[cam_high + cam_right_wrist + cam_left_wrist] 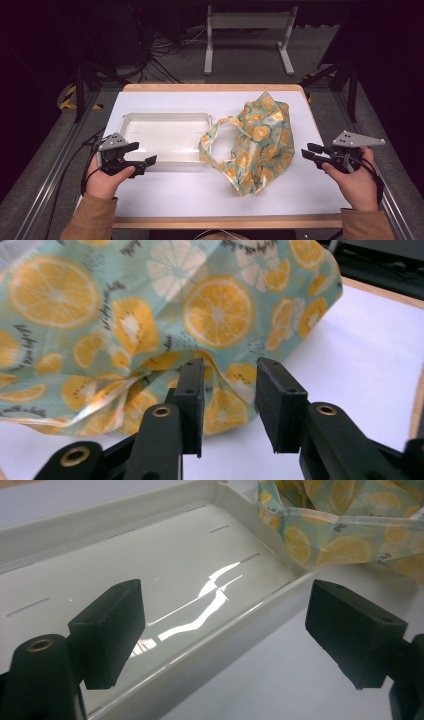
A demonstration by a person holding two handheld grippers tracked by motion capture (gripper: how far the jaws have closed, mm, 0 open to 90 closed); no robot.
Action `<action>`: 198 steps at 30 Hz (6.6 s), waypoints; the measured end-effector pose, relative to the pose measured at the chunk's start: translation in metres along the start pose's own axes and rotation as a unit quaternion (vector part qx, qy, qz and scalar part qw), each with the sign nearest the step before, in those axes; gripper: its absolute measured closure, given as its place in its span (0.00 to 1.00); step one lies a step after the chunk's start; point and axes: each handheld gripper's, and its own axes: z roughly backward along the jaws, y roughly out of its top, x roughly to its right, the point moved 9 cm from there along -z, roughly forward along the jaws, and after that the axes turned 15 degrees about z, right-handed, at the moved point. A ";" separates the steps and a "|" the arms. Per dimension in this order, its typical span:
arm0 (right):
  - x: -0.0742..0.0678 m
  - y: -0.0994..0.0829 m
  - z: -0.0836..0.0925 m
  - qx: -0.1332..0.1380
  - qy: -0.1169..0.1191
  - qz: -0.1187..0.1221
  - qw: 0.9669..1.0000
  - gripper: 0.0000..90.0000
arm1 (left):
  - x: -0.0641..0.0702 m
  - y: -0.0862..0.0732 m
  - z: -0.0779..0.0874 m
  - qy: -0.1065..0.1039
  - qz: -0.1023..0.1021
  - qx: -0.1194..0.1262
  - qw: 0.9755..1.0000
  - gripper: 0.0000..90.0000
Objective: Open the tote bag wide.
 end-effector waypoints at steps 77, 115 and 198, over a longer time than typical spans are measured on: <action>-0.152 0.135 -0.116 0.017 0.157 0.084 0.984 0.39 | 0.009 0.003 0.010 -0.003 -0.020 0.002 1.000 0.16; -0.178 0.098 -0.164 -0.093 0.170 0.134 0.972 1.00 | 0.005 -0.003 0.002 0.001 -0.018 -0.011 1.000 0.16; 0.043 0.010 0.015 0.026 -0.080 -0.158 0.984 0.92 | 0.012 -0.014 -0.016 0.001 -0.024 -0.041 0.999 0.16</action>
